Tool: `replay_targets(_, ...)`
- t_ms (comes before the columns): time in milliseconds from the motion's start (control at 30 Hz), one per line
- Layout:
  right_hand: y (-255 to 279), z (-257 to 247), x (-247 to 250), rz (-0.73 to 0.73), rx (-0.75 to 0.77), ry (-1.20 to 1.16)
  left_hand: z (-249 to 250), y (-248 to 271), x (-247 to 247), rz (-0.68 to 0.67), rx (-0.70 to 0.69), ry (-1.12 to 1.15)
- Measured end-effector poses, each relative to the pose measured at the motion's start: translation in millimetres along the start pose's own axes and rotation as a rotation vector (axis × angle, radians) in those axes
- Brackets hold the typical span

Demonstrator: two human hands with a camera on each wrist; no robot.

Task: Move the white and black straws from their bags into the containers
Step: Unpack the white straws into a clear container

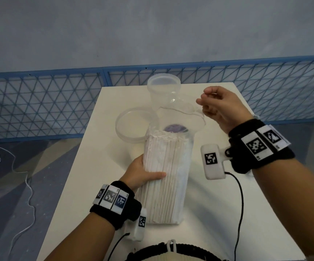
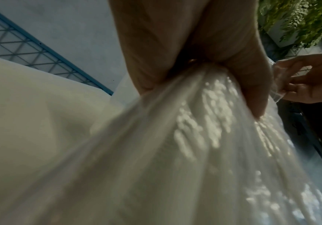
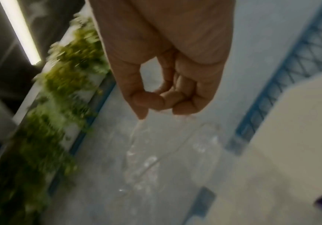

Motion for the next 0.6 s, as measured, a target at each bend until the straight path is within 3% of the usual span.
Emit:
replay_targets(67,2,2,0,0.056,-0.001,-0.033,3,0,-1,-0.017,-0.004,-0.018)
replay_targets(167,9,-5,2,0.187,0.13,0.043,3,-1,2,-0.002,-0.006,-0.022)
replay_targets(267,34,-38,8,0.293,0.41,-0.018,-1,0,5,0.012,0.004,-0.005)
replay_targets(333,54,-50,-14,0.064,0.544,0.036,-2,2,7,0.024,-0.006,0.007)
replay_targets(433,91,3,-84,-0.53,0.417,0.57,2,3,6,0.024,-0.04,0.026)
replay_targets(500,100,38,-94,-0.566,0.448,0.826,6,5,3,0.016,-0.07,0.011)
replay_targets(600,86,35,-86,-0.341,0.499,0.812,11,7,5,0.029,-0.093,-0.035)
Point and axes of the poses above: each hand's wrist, its own y-axis away from the middle knuckle, its own x-axis out of the back of the hand, z = x × y, the point moved 9 cm from there along -y, towards the middle knuckle
